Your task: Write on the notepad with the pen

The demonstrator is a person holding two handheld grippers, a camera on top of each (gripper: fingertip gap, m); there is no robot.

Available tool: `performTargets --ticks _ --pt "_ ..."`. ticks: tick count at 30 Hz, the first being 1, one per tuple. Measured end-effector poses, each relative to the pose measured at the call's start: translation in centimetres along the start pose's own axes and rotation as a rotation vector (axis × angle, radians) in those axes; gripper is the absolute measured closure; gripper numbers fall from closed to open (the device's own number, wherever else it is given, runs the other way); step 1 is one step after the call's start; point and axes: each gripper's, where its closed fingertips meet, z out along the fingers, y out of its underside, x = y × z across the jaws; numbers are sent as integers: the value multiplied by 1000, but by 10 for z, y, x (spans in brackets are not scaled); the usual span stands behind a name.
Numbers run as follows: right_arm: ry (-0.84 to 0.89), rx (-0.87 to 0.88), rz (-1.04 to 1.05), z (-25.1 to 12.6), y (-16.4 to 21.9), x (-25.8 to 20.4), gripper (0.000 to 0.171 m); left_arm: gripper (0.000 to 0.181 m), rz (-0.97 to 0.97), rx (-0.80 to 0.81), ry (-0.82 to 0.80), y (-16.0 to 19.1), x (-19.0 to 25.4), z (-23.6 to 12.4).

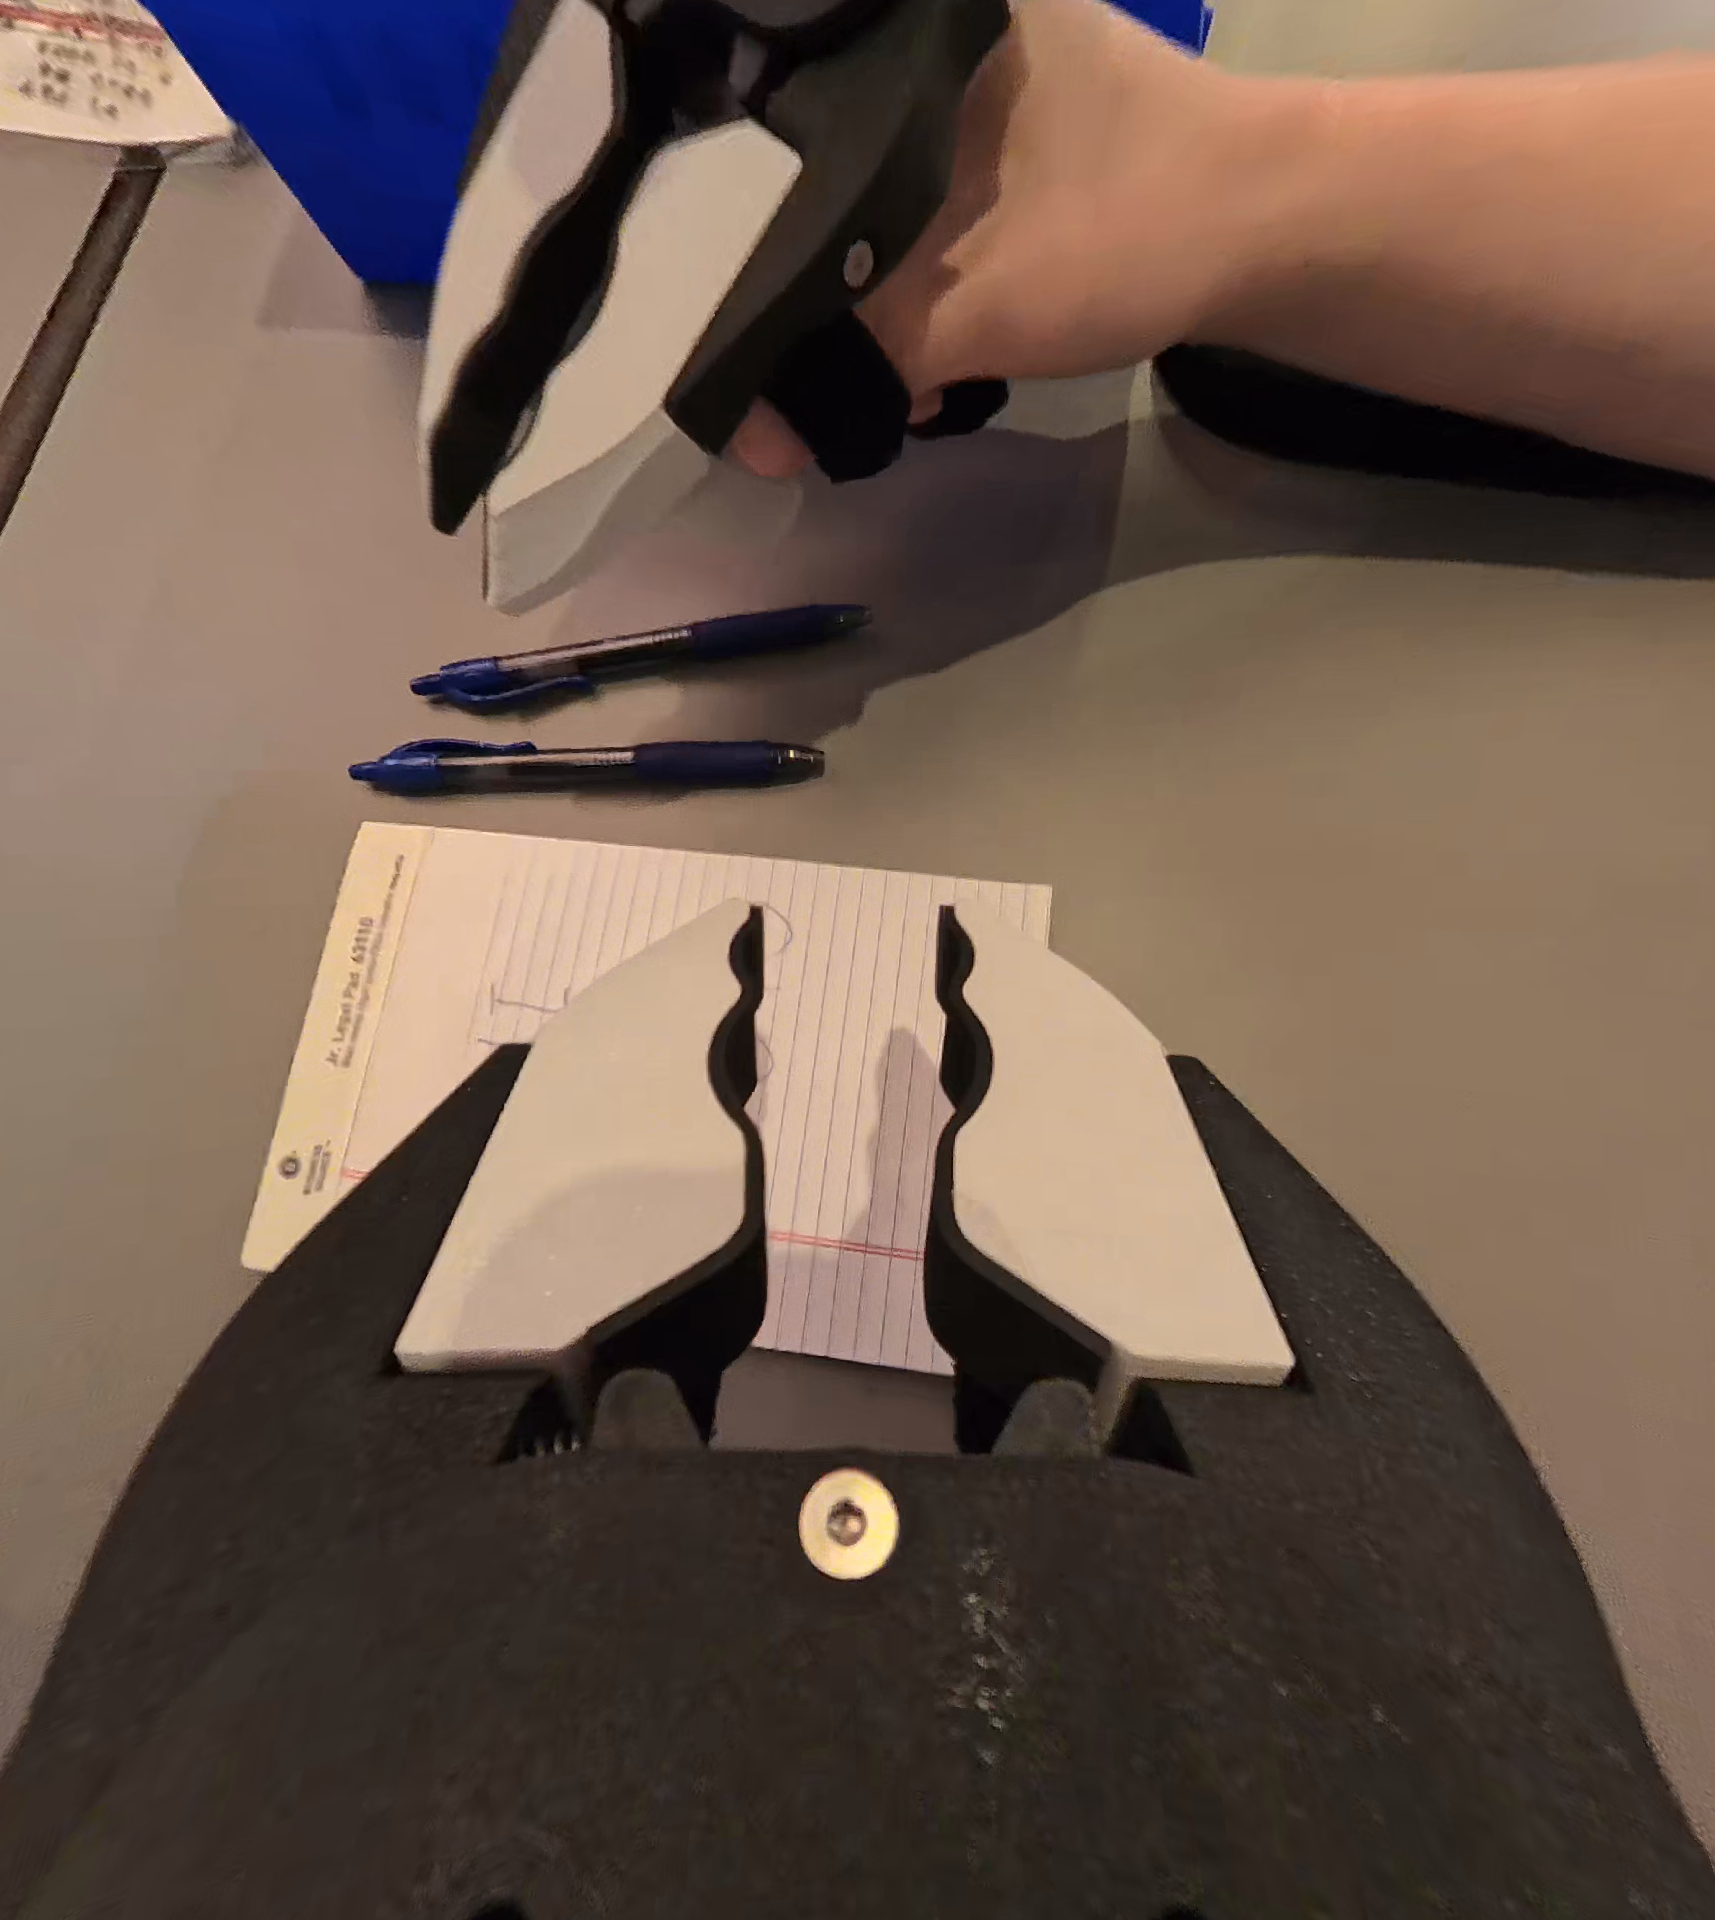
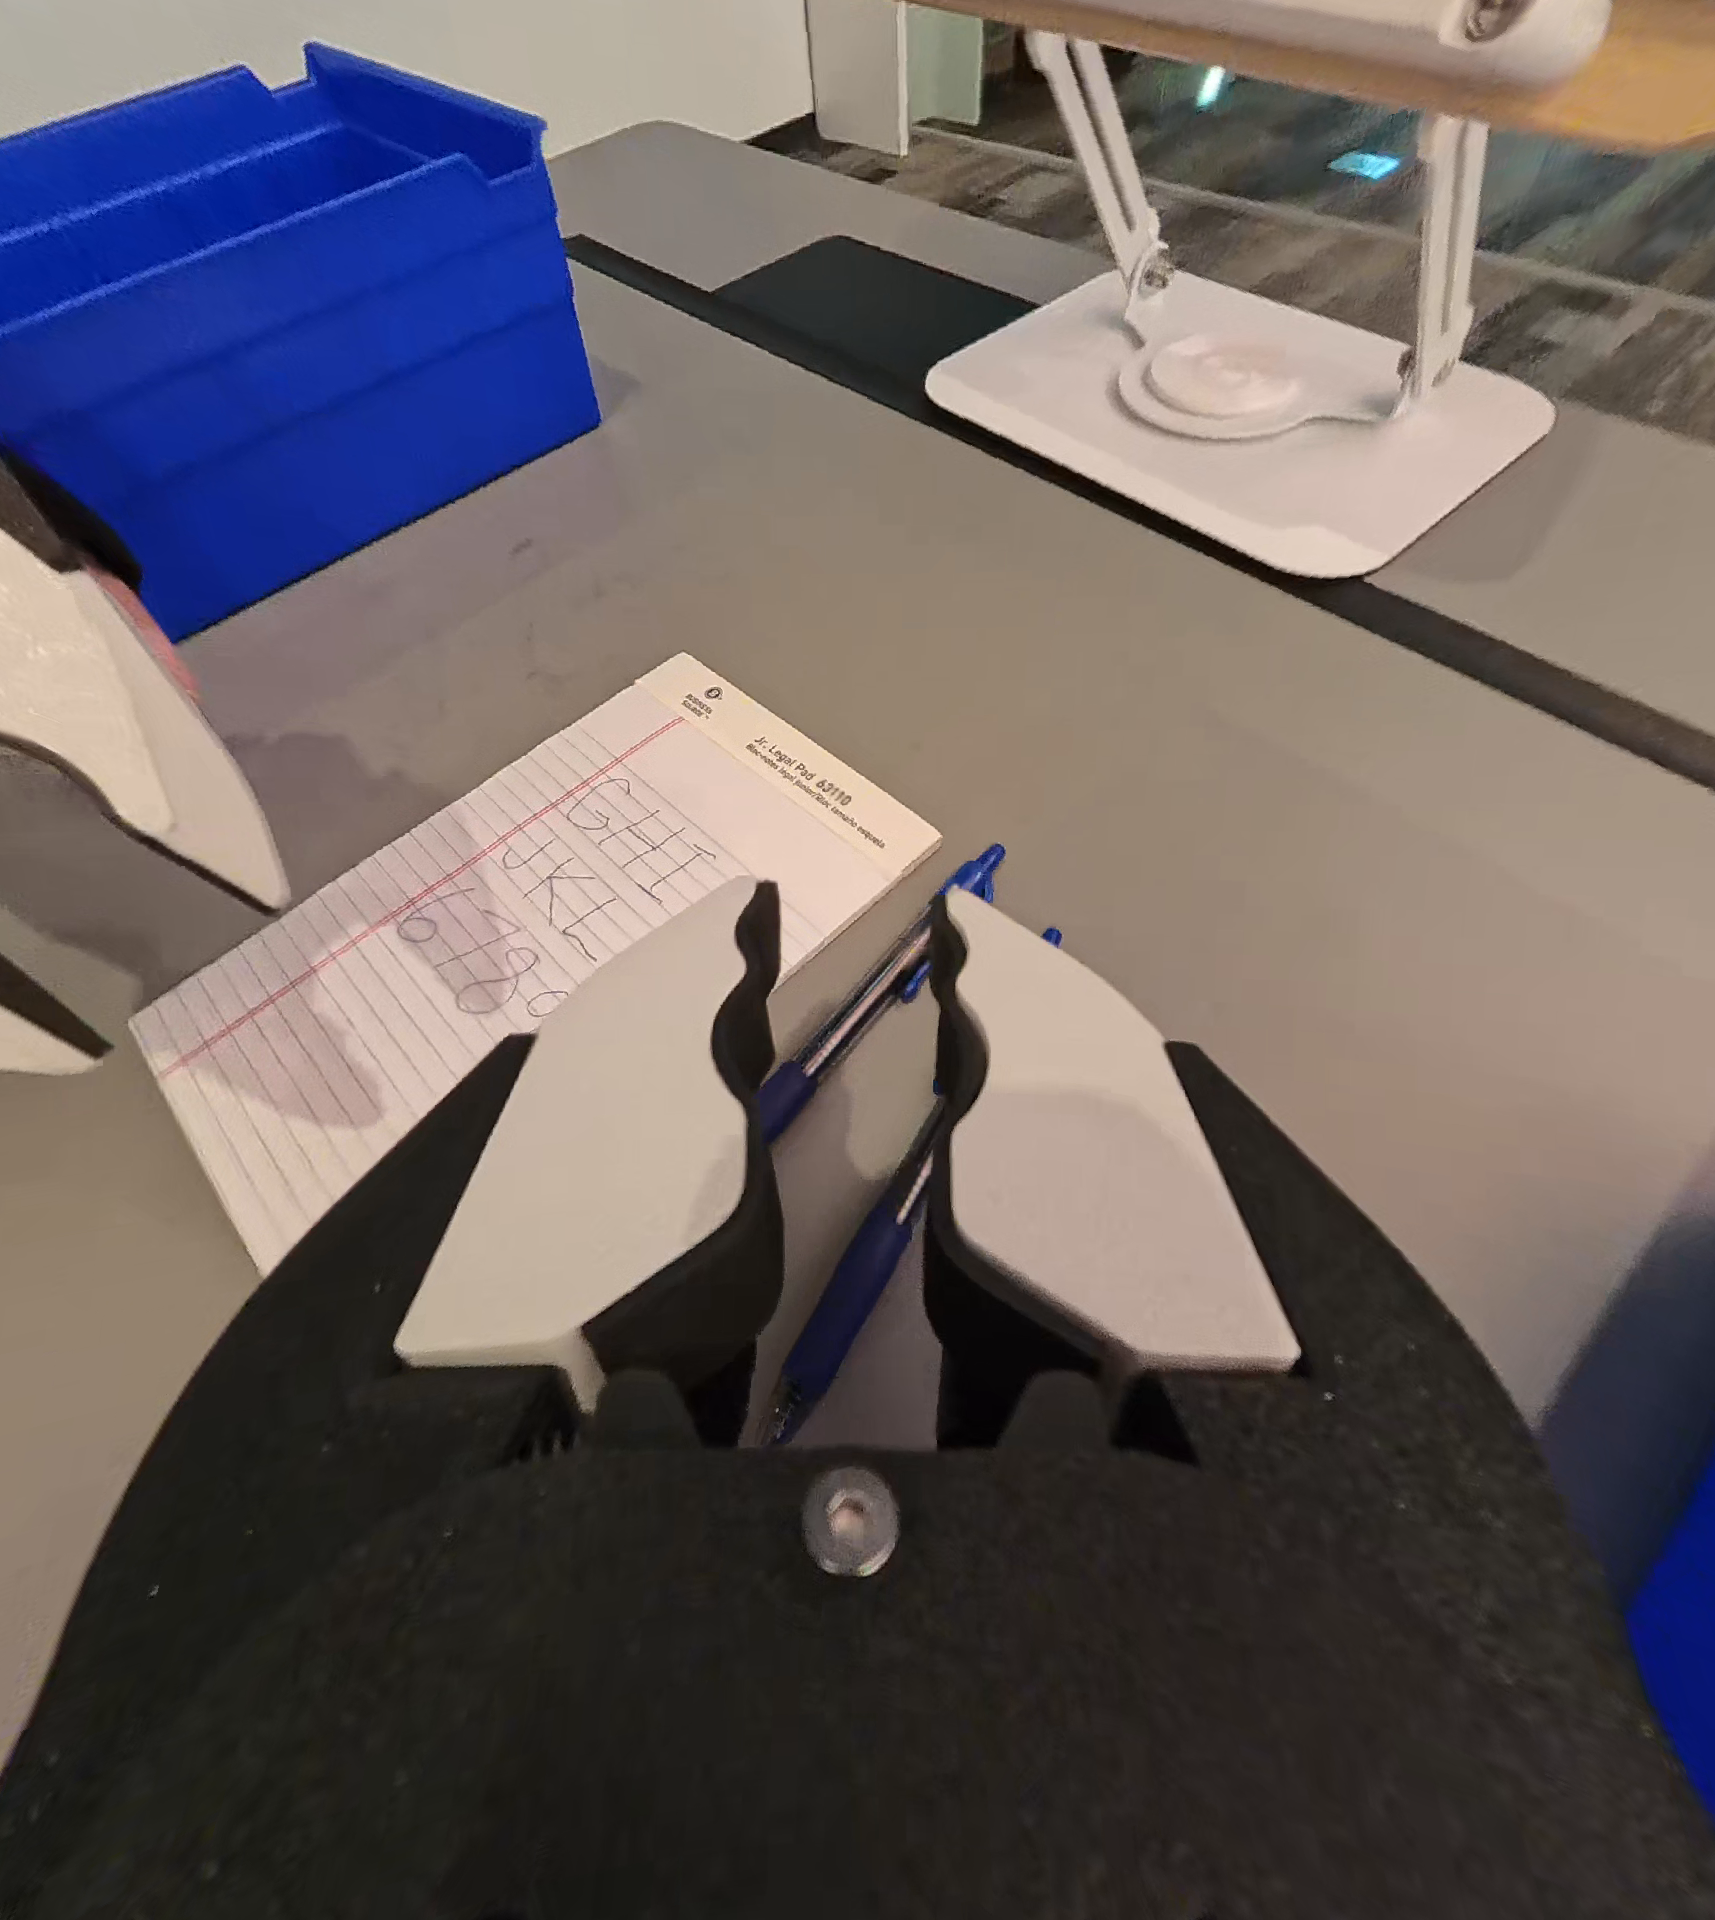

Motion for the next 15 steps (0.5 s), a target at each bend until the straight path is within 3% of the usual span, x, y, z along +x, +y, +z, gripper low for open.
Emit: performTargets --ticks 3,7,15 --pt "-4 -9 -12 4 1 -2 144 150 49 -52 -34 17 2 9" --pt "-11 -7 15 4 0 3 144 152 70 5 -57 24 10 12" --pt "-19 -15 47 3 7 1 144 153 93 -63 23 53 34 20"
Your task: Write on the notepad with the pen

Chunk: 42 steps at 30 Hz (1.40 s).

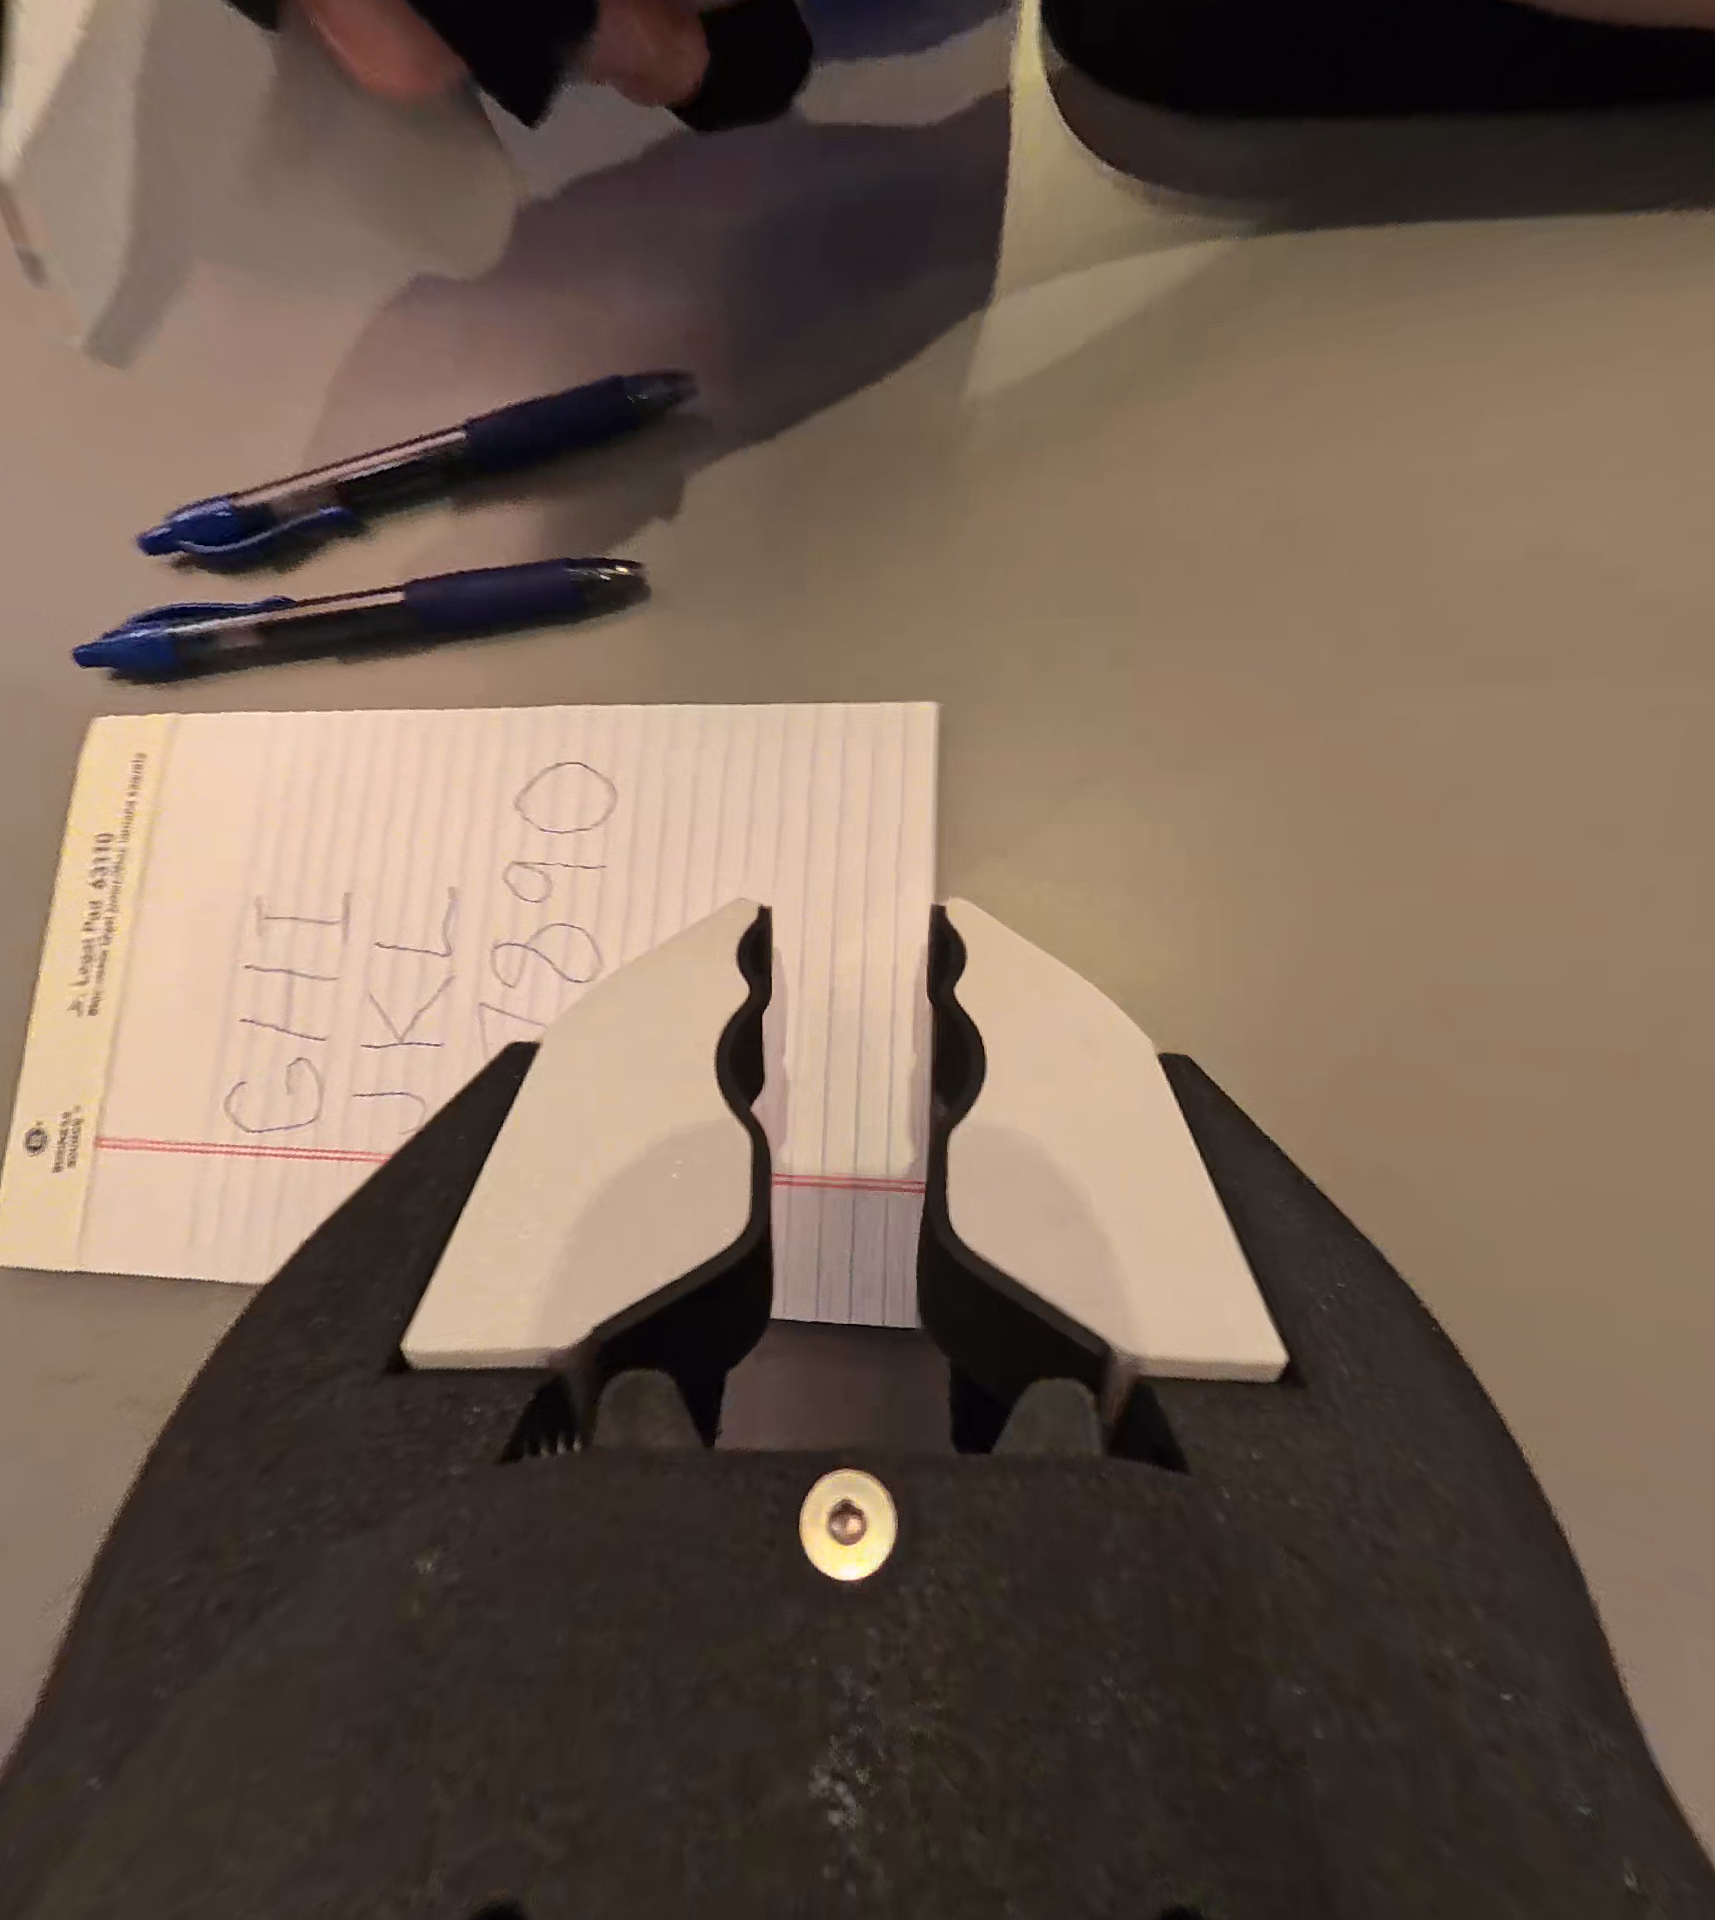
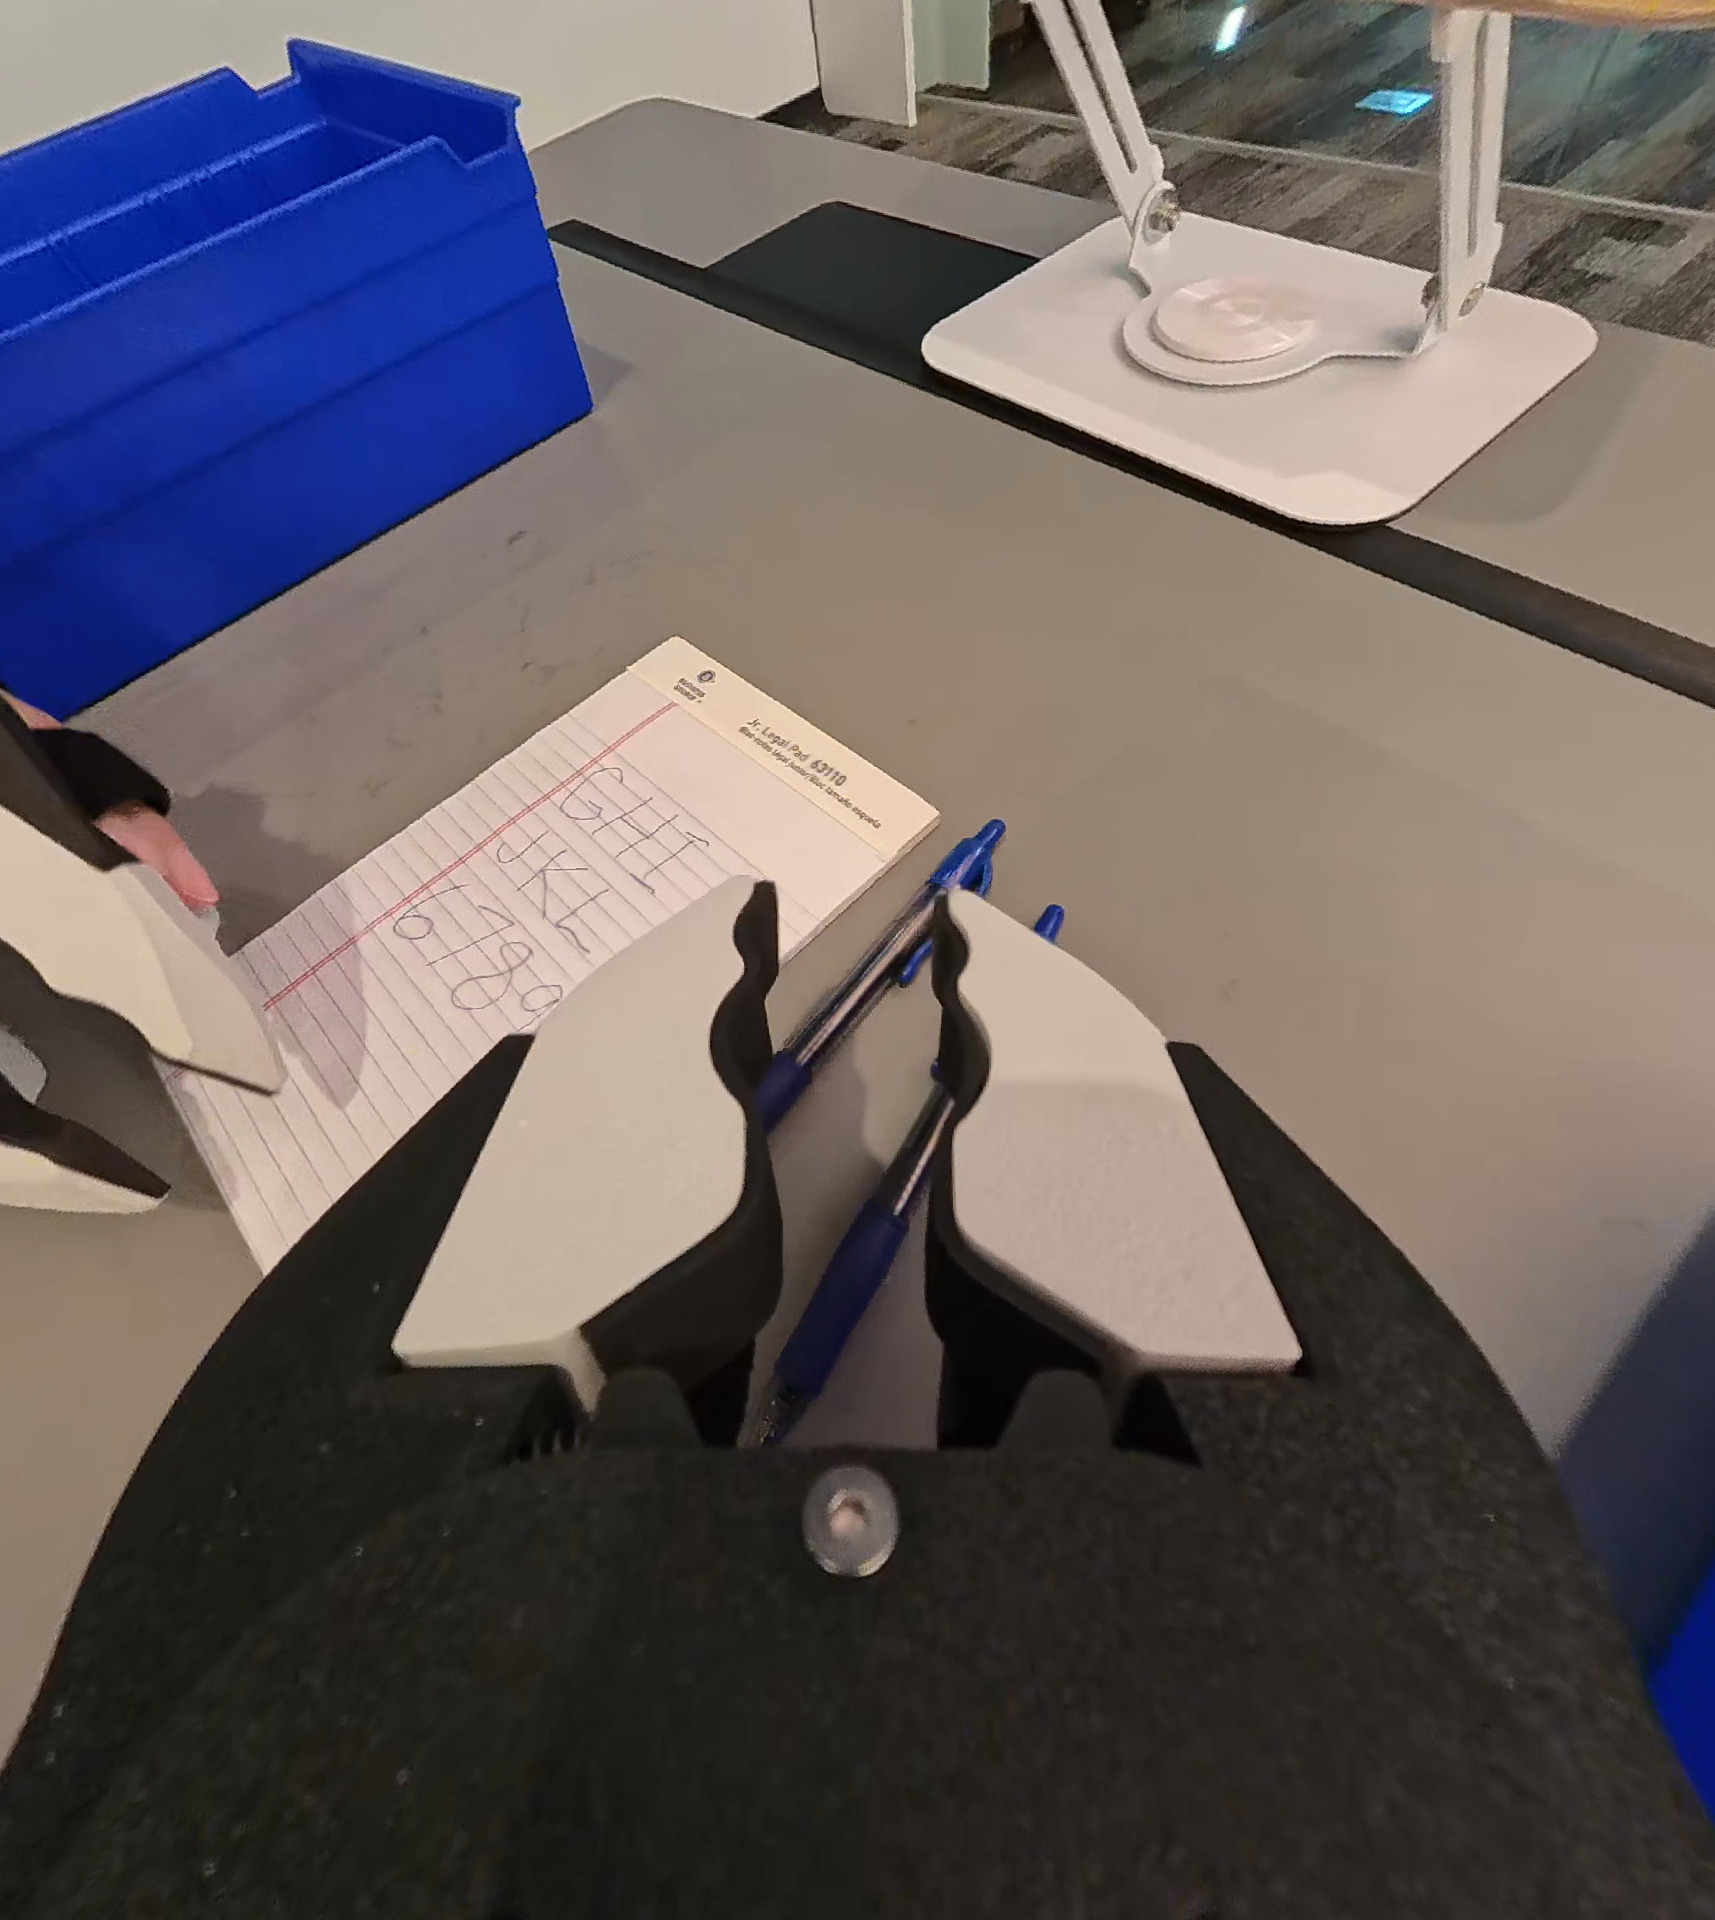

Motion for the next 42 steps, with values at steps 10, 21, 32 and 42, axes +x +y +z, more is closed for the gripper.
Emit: performTargets --ticks 10,21,32,42 --pt "3 -32 -8 2 6 -1 144 160 85 -87 8 15 8 13" --pt "-3 -51 -14 3 8 -3 143 162 -12 -31 86 15 7 9" --pt "-32 -83 -16 7 13 -9 143 164 -70 15 151 16 7 8" --pt "-54 -112 -43 10 16 -18 143 169 -128 72 216 13 9 5"
